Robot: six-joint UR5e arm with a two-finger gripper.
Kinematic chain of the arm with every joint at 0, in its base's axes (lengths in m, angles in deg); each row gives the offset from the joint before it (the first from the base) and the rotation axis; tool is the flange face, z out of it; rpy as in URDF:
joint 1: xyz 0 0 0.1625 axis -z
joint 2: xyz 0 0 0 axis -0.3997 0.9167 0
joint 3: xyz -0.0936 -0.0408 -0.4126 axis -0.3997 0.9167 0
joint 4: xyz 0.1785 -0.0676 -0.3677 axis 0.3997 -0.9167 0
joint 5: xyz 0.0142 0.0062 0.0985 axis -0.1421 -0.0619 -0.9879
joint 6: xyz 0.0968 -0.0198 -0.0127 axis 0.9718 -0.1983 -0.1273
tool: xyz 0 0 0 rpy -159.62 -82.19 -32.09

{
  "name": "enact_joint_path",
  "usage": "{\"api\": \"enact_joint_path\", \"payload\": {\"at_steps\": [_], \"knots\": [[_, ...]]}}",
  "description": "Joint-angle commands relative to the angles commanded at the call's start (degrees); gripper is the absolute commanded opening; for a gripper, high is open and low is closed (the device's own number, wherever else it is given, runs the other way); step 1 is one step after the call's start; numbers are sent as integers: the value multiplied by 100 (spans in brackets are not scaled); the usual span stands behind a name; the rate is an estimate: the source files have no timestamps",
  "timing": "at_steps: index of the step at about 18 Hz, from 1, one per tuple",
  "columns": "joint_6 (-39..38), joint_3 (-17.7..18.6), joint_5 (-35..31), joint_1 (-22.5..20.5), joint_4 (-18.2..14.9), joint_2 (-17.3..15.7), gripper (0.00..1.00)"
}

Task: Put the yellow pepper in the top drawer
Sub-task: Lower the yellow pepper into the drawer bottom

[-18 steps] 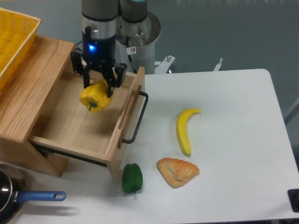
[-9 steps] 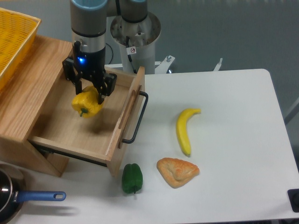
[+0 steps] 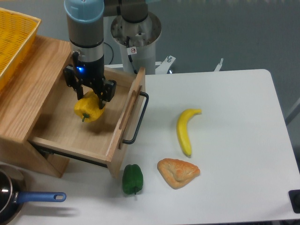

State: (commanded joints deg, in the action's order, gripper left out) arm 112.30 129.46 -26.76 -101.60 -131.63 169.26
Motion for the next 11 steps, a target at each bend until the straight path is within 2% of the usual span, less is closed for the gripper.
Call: {"api": "enact_joint_path", "payload": {"at_steps": [8, 11], "knots": [[-167, -9, -246, 131, 18, 167, 53], [-167, -9, -273, 150, 18, 185, 61]]}}
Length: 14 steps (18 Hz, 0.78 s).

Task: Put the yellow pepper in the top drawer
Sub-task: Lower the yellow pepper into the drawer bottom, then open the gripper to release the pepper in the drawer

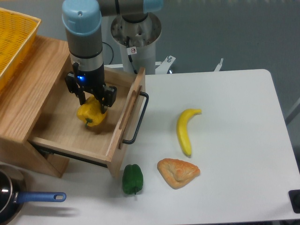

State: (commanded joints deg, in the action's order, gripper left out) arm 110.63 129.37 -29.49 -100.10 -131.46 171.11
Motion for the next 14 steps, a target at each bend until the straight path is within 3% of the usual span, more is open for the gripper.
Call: {"api": "enact_joint_path", "payload": {"at_steps": [4, 6, 14], "knots": [[0, 0, -122, 0, 0, 53, 80], [0, -9, -237, 17, 17, 105, 96], [9, -70, -255, 18, 0, 53, 99]]}}
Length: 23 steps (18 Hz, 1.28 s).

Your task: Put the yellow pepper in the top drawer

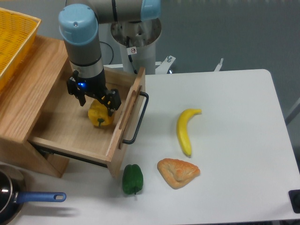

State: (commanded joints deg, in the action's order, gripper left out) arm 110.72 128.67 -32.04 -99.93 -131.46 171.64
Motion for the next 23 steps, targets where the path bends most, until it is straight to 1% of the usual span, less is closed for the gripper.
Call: {"api": "enact_joint_path", "payload": {"at_steps": [9, 14, 15, 17, 19, 23], "knots": [[0, -228, 18, 0, -18, -290, 100], [53, -474, 18, -88, -9, -290, 100], [53, -518, 18, -131, 0, -299, 100], [62, -536, 17, -219, 140, -316, 100], [70, -527, 18, -403, 246, -343, 100], [70, -527, 18, -685, 264, -343, 100]]}}
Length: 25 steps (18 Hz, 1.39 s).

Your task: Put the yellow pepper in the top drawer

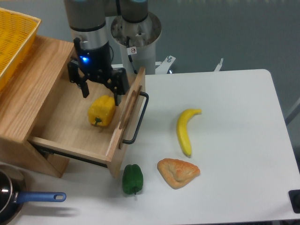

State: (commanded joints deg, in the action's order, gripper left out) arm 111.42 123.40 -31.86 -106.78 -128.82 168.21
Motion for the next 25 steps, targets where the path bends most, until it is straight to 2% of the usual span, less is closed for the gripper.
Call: {"api": "enact_joint_path", "payload": {"at_steps": [6, 11, 15, 25], "knots": [[52, 0, 9, -536, 184, 88, 100], [316, -9, 18, -976, 193, 123, 100], [615, -9, 9, -1239, 193, 377, 100], [2266, -53, 17, -1591, 141, 948, 100]]}}
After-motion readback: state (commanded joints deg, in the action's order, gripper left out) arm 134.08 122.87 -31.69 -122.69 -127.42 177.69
